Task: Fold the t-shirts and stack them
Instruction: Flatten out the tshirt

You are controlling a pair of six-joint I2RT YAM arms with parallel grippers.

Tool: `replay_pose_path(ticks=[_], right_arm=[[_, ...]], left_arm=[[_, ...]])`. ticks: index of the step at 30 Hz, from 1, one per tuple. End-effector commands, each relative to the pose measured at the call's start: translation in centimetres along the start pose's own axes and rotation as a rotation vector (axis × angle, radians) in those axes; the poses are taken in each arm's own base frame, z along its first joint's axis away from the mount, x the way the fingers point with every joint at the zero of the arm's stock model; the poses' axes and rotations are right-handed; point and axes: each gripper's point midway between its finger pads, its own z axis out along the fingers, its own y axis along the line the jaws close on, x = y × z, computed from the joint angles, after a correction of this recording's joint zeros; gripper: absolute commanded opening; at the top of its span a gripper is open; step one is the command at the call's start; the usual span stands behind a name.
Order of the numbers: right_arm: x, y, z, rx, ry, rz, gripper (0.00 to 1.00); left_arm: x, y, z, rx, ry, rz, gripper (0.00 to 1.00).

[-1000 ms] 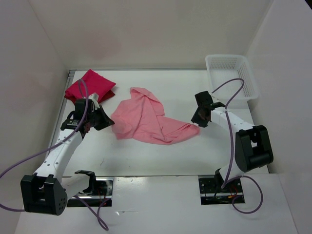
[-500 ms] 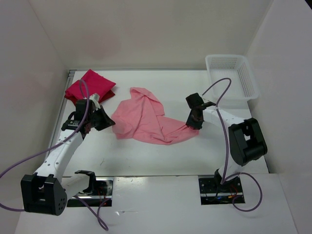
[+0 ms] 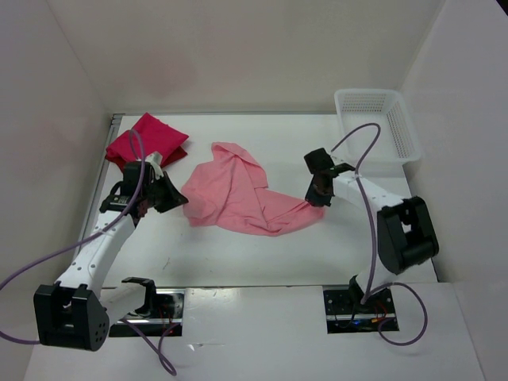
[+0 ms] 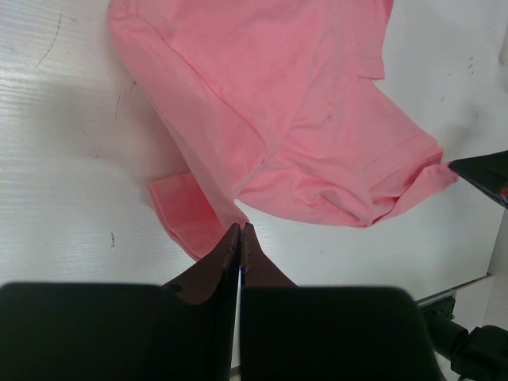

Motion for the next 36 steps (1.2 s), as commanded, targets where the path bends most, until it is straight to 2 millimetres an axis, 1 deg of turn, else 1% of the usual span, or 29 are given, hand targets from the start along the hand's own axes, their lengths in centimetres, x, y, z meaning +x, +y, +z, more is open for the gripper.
replay_pose_path(ticks=[1, 2, 3, 5, 6, 7, 8, 10, 11, 13, 14, 15, 16, 17, 19, 20, 21, 22, 24, 25, 26, 27, 28, 29, 31, 32, 34, 35, 36], right_arm=[[-4.7, 2.2, -8.3, -0.175, -0.163, 0.064, 0.0], [-6.2, 2.8, -11.2, -0.236, -0.214, 0.081, 0.0], [-6.5, 2.6, -13.5, -0.267, -0.233, 0.088, 0.0], [-9.2, 2.7, -21.4, -0.409, -0.364, 0.118, 0.0], [-9.1, 2.2, -23.5, -0.432, -0.373, 0.12, 0.0], [-9.7, 1.8, -26.3, -0.475, -0.419, 0.134, 0.0], [-11.0, 1.7, -30.0, -0.53, -0.484, 0.144, 0.0], [-11.3, 1.1, -33.2, -0.569, -0.52, 0.14, 0.0], [-12.2, 0.6, -36.9, -0.628, -0.585, 0.16, 0.0], [-12.5, -0.2, -39.7, -0.656, -0.632, 0.151, 0.0], [-13.2, -0.8, -43.1, -0.703, -0.695, 0.156, 0.0], [-13.5, -1.0, -44.3, -0.715, -0.72, 0.148, 0.0], [-13.7, -1.2, -45.7, -0.735, -0.744, 0.155, 0.0], [-13.9, -2.3, -48.9, -0.78, -0.808, 0.161, 0.0], [-14.5, -2.5, -51.2, -0.81, -0.854, 0.166, 0.0], [-14.6, -3.1, -53.7, -0.862, -0.901, 0.175, 0.0], [-15.0, -2.7, -53.8, -0.858, -0.907, 0.167, 0.0], [-15.1, -2.7, -54.0, -0.86, -0.918, 0.161, 0.0], [-16.5, -1.4, -52.2, -0.827, -0.915, 0.156, 0.0], [-16.9, -0.6, -51.0, -0.817, -0.902, 0.152, 0.0], [-17.2, 1.0, -47.4, -0.77, -0.845, 0.134, 0.0], [-18.2, 2.1, -46.9, -0.79, -0.87, 0.142, 0.0], [-18.7, 3.2, -45.0, -0.77, -0.845, 0.134, 0.0], [-18.9, 4.4, -42.3, -0.737, -0.804, 0.121, 0.0], [-20.2, 6.4, -39.5, -0.722, -0.776, 0.112, 0.0], [-20.9, 8.3, -36.0, -0.699, -0.714, 0.078, 0.0], [-23.3, 9.3, -33.6, -0.695, -0.714, 0.09, 0.0], [-24.6, 10.8, -31.2, -0.691, -0.675, 0.08, 0.0], [-25.5, 11.6, -30.5, -0.704, -0.659, 0.086, 0.0]], left_arm=[[-1.8, -2.8, -2.0, 0.081, -0.047, 0.036, 0.0], [-2.5, -3.8, -2.5, 0.111, -0.06, 0.046, 0.0], [-4.4, -5.2, -3.9, 0.142, -0.105, 0.058, 0.0], [-6.5, -6.5, -5.8, 0.16, -0.152, 0.071, 0.0], [-7.4, -7.4, -6.6, 0.187, -0.163, 0.075, 0.0], [-9.6, -9.1, -8.5, 0.215, -0.213, 0.1, 0.0], [-10.5, -10.1, -9.4, 0.236, -0.231, 0.112, 0.0], [-12.8, -11.5, -11.2, 0.262, -0.282, 0.124, 0.0], [-15.0, -13.4, -14.0, 0.29, -0.355, 0.15, 0.0], [-17.4, -14.1, -16.0, 0.258, -0.424, 0.16, 0.0], [-18.4, -14.7, -17.3, 0.247, -0.469, 0.185, 0.0], [-20.3, -16.4, -20.8, 0.259, -0.57, 0.208, 0.0], [-21.6, -15.9, -21.7, 0.197, -0.62, 0.199, 0.0], [-22.6, -16.1, -23.1, 0.175, -0.671, 0.211, 0.0], [-24.7, -17.3, -26.9, 0.16, -0.796, 0.225, 0.0], [-25.8, -16.8, -27.6, 0.114, -0.844, 0.202, 0.0], [-26.3, -16.4, -27.7, 0.083, -0.859, 0.2, 0.0], [-27.1, -15.9, -26.6, 0.053, -0.85, 0.199, 0.0], [-27.7, -15.4, -25.3, 0.029, -0.831, 0.199, 0.0], [-28.6, -14.6, -23.5, 0.004, -0.821, 0.188, 0.0], [-28.4, -14.1, -21.7, -0.001, -0.776, 0.187, 0.0], [-28.3, -14.0, -20.2, 0.038, -0.725, 0.18, 0.0], [-28.6, -11.7, -17.4, 0.032, -0.679, 0.122, 0.0], [-28.3, -10.7, -15.7, 0.047, -0.644, 0.095, 0.0], [-28.2, -8.2, -12.0, 0.075, -0.563, 0.018, 0.0], [-27.3, -6.9, -9.7, 0.066, -0.509, -0.012, 0.0], [-27.7, -5.2, -6.6, 0.051, -0.467, -0.054, 0.0], [-28.3, -5.3, -6.1, 0.063, -0.462, -0.07, 0.0], [-29.8, -6.7, -6.9, 0.098, -0.488, -0.064, 0.0]])
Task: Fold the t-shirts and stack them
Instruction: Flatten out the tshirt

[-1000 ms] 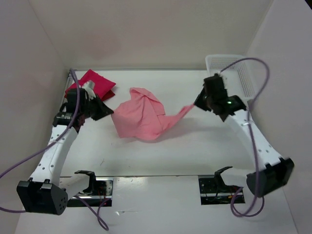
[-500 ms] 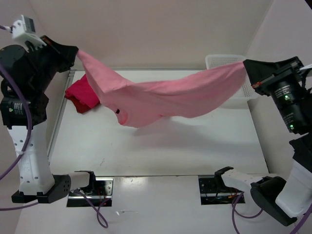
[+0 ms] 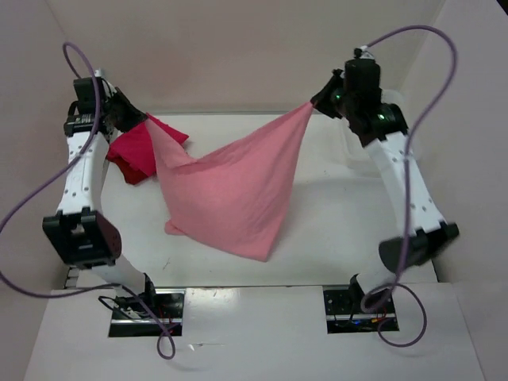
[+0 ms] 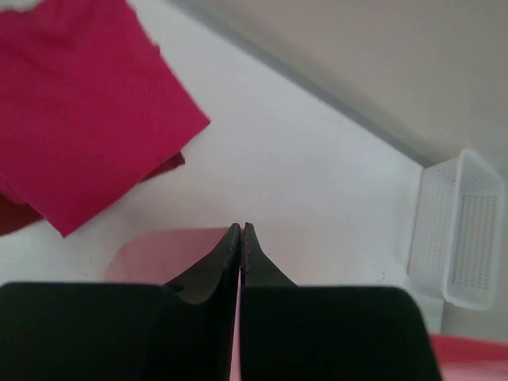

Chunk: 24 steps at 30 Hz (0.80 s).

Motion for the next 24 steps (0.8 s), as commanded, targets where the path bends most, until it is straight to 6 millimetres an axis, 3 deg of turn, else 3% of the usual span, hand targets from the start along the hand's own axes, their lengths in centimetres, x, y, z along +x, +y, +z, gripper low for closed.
replay_pose_path(ticks=[1, 2, 3, 4, 5, 6, 9, 10, 13, 15, 19, 20, 21, 22, 23, 24], right_arm=[[-3.0, 1.1, 4.7, -0.076, -0.05, 0.009, 0.0], [-5.8, 3.0, 3.6, -0.117, -0.106, 0.011, 0.0], [-5.8, 3.1, 5.5, -0.108, -0.093, 0.011, 0.0], [-7.0, 4.0, 5.0, -0.125, -0.118, 0.011, 0.0], [-10.5, 6.3, 1.9, -0.188, -0.205, 0.013, 0.0], [-11.4, 6.4, 2.3, -0.19, -0.223, 0.015, 0.0], [-16.6, 8.0, -2.9, -0.289, -0.375, 0.061, 0.0], [-18.0, 8.7, -6.2, -0.337, -0.424, 0.063, 0.0], [-19.5, 7.9, -8.2, -0.33, -0.479, 0.073, 0.0], [-18.8, 7.3, -7.2, -0.306, -0.453, 0.063, 0.0], [-16.2, 4.9, -4.5, -0.221, -0.374, 0.026, 0.0], [-13.9, 3.2, -3.0, -0.177, -0.311, 0.031, 0.0], [-12.6, 2.2, -2.4, -0.155, -0.286, 0.01, 0.0], [-11.2, 1.3, -1.8, -0.135, -0.257, 0.012, 0.0], [-7.1, -1.8, 1.1, -0.072, -0.167, 0.006, 0.0], [-6.0, -2.4, 0.1, -0.067, -0.16, 0.007, 0.0]], left_arm=[[-3.7, -4.1, 0.9, 0.16, -0.054, -0.04, 0.0], [-4.7, -5.1, 0.7, 0.18, -0.064, -0.048, 0.0], [-6.1, -6.1, 0.3, 0.199, -0.089, -0.047, 0.0], [-8.7, -8.2, -1.2, 0.244, -0.154, -0.03, 0.0], [-9.5, -9.2, -2.1, 0.272, -0.173, -0.035, 0.0], [-10.1, -10.5, -3.2, 0.32, -0.187, -0.06, 0.0], [-13.1, -13.6, -8.1, 0.442, -0.288, -0.062, 0.0], [-14.4, -13.7, -9.3, 0.454, -0.332, -0.06, 0.0], [-17.1, -15.0, -12.8, 0.519, -0.426, -0.053, 0.0], [-17.5, -15.4, -12.8, 0.539, -0.432, -0.051, 0.0], [-15.3, -13.6, -9.1, 0.521, -0.338, -0.061, 0.0], [-14.7, -13.0, -8.7, 0.5, -0.327, -0.039, 0.0], [-13.1, -11.2, -6.7, 0.461, -0.283, -0.051, 0.0], [-12.2, -11.0, -7.5, 0.457, -0.283, -0.037, 0.0], [-11.0, -9.9, -7.0, 0.425, -0.269, -0.028, 0.0], [-10.2, -10.0, -8.6, 0.433, -0.285, -0.008, 0.0]])
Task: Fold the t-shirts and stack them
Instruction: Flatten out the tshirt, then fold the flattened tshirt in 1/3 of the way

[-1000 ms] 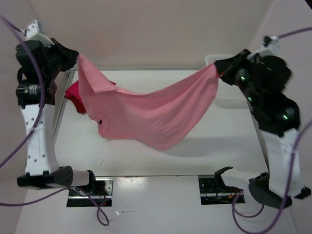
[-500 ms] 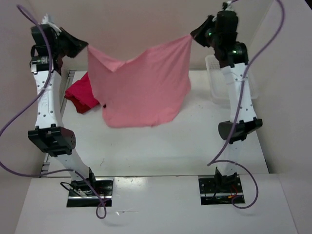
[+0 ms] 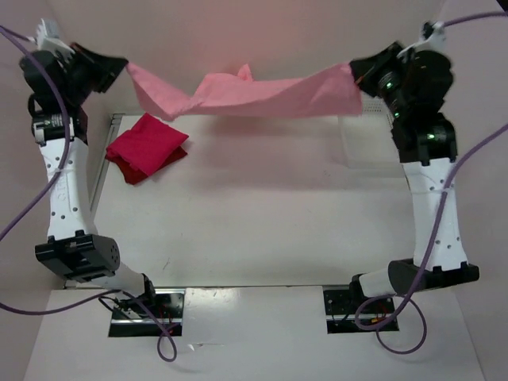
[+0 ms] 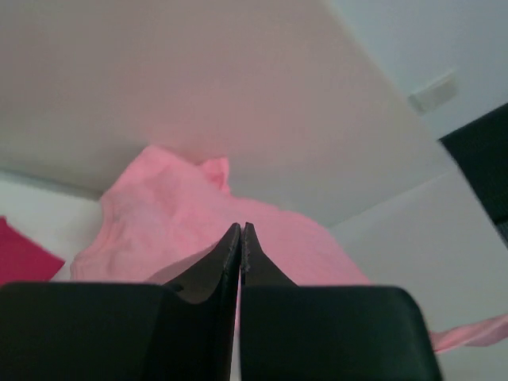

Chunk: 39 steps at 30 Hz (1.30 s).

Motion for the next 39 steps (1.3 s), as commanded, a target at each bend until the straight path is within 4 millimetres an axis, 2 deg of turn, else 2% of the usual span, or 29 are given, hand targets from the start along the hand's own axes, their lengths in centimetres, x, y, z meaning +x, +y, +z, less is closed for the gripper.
replay_pose_path(ticks=[1, 2, 3, 4, 5, 6, 7, 8, 9, 10, 11, 13, 15, 16, 17, 21, 22, 23, 24, 25, 27, 29, 32, 35, 36, 38, 39], right_arm=[[10.6, -8.0, 2.0, 0.157, 0.232, -0.039, 0.0], [15.5, -11.8, 1.5, 0.231, 0.323, -0.036, 0.0], [17.1, -12.9, 0.2, 0.254, 0.355, -0.034, 0.0], [19.0, -14.4, -0.6, 0.276, 0.405, -0.026, 0.0], [22.9, -16.9, -2.1, 0.325, 0.497, -0.016, 0.0], [24.6, -17.7, -3.1, 0.345, 0.534, 0.005, 0.0], [25.7, -18.0, -4.4, 0.341, 0.565, 0.023, 0.0], [28.3, -20.0, -6.2, 0.398, 0.631, 0.057, 0.0], [29.4, -20.9, -7.4, 0.428, 0.665, 0.077, 0.0], [30.1, -21.0, -8.4, 0.436, 0.687, 0.094, 0.0], [31.7, -21.8, -9.8, 0.465, 0.731, 0.113, 0.0], [32.9, -22.3, -11.8, 0.499, 0.779, 0.139, 0.0], [33.2, -22.2, -13.6, 0.524, 0.79, 0.167, 0.0], [33.7, -22.5, -15.1, 0.546, 0.817, 0.17, 0.0], [32.8, -21.7, -15.6, 0.532, 0.789, 0.18, 0.0], [32.7, -20.7, -19.0, 0.544, 0.823, 0.221, 0.0], [33.0, -20.6, -20.0, 0.55, 0.845, 0.228, 0.0], [33.1, -20.6, -21.4, 0.573, 0.871, 0.232, 0.0], [32.7, -20.1, -22.3, 0.555, 0.851, 0.229, 0.0], [31.9, -19.4, -22.6, 0.546, 0.83, 0.232, 0.0], [31.4, -19.0, -24.0, 0.559, 0.838, 0.208, 0.0], [30.6, -18.3, -24.4, 0.55, 0.823, 0.206, 0.0], [30.2, -18.6, -24.5, 0.567, 0.809, 0.194, 0.0], [30.3, -19.1, -24.0, 0.582, 0.796, 0.184, 0.0], [30.6, -19.4, -23.8, 0.587, 0.801, 0.184, 0.0], [31.1, -19.8, -22.4, 0.589, 0.803, 0.184, 0.0], [31.3, -19.9, -21.9, 0.591, 0.806, 0.184, 0.0]], left_arm=[[6.8, 5.7, -1.6, -0.099, 0.13, -0.024, 0.0], [8.7, 7.1, -2.4, -0.127, 0.16, -0.036, 0.0], [10.0, 7.1, -4.1, -0.135, 0.17, -0.033, 0.0], [12.0, 8.4, -5.0, -0.16, 0.197, -0.053, 0.0], [14.1, 9.8, -6.0, -0.191, 0.23, -0.079, 0.0], [18.4, 13.0, -7.5, -0.263, 0.309, -0.105, 0.0], [19.9, 13.5, -9.1, -0.294, 0.334, -0.112, 0.0], [21.3, 14.5, -10.2, -0.327, 0.362, -0.12, 0.0], [22.5, 14.9, -11.6, -0.355, 0.384, -0.126, 0.0], [24.9, 16.1, -12.9, -0.394, 0.433, -0.145, 0.0], [25.8, 16.4, -13.6, -0.41, 0.458, -0.142, 0.0], [27.6, 16.4, -15.1, -0.437, 0.511, -0.153, 0.0], [29.5, 17.2, -16.8, -0.484, 0.576, -0.179, 0.0], [29.6, 17.0, -17.4, -0.486, 0.585, -0.173, 0.0], [29.7, 17.2, -17.9, -0.502, 0.595, -0.158, 0.0], [31.5, 17.2, -21.0, -0.589, 0.694, -0.129, 0.0], [31.2, 16.5, -21.4, -0.589, 0.701, -0.102, 0.0], [30.9, 17.0, -21.9, -0.64, 0.701, -0.078, 0.0], [31.3, 16.6, -23.1, -0.667, 0.739, -0.06, 0.0], [31.1, 16.6, -23.5, -0.69, 0.746, -0.044, 0.0], [29.9, 16.5, -23.7, -0.739, 0.718, -0.006, 0.0], [29.2, 15.7, -23.2, -0.721, 0.713, 0.004, 0.0], [27.6, 14.5, -21.1, -0.671, 0.665, 0.004, 0.0], [25.3, 13.3, -18.0, -0.598, 0.575, 0.022, 0.0], [24.7, 13.1, -16.4, -0.562, 0.545, 0.03, 0.0], [24.1, 12.8, -14.6, -0.531, 0.507, 0.013, 0.0], [23.9, 13.3, -13.2, -0.519, 0.491, 0.018, 0.0]])
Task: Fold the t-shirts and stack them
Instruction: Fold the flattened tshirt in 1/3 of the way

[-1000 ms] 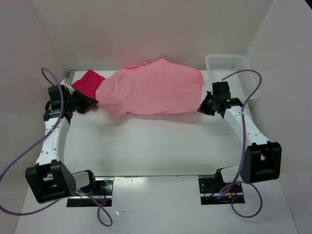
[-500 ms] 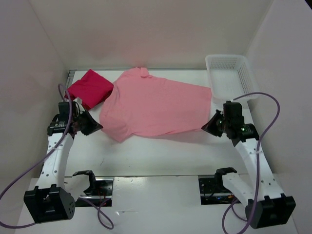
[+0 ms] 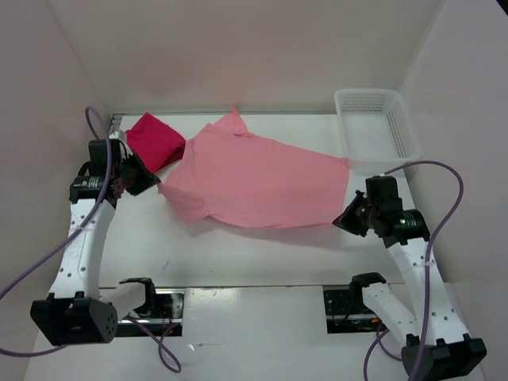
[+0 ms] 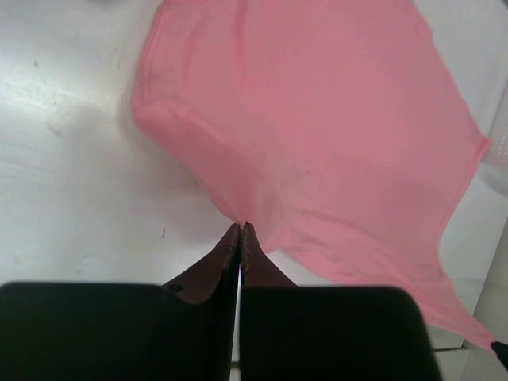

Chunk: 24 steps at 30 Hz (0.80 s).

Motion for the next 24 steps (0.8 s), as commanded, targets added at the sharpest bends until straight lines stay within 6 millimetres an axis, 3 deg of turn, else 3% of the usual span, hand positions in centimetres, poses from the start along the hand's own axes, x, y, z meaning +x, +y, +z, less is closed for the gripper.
replay_pose_path(ticks=[1, 8, 9, 11, 12, 15, 22, 24], right_arm=[[-1.4, 0.7, 1.5, 0.008, -0.022, 0.001, 0.0], [-4.0, 0.5, 4.8, 0.031, -0.048, 0.067, 0.0], [-4.4, 0.9, 5.3, 0.005, -0.053, 0.083, 0.0], [-3.5, 0.3, 7.1, 0.022, -0.012, 0.129, 0.0], [-3.6, 0.3, 7.7, 0.017, -0.018, 0.137, 0.0], [-3.8, -0.4, 9.1, 0.059, -0.014, 0.174, 0.0], [-4.3, -3.4, 11.5, 0.203, -0.063, 0.243, 0.0], [-5.4, -4.2, 11.8, 0.246, -0.106, 0.251, 0.0]], left_arm=[[-4.1, -3.0, 1.5, 0.1, -0.105, -0.007, 0.0], [-6.5, -5.2, 7.2, 0.099, -0.106, 0.013, 0.0], [-5.9, -5.8, 9.2, 0.093, -0.076, 0.027, 0.0], [-5.8, -6.6, 10.7, 0.09, -0.058, 0.041, 0.0], [-5.7, -6.3, 12.4, 0.062, -0.05, 0.044, 0.0], [-5.2, -6.7, 14.9, 0.053, -0.011, 0.054, 0.0], [-5.8, -7.5, 18.8, 0.033, -0.003, 0.066, 0.0], [-5.7, -7.7, 20.2, 0.023, 0.006, 0.082, 0.0]])
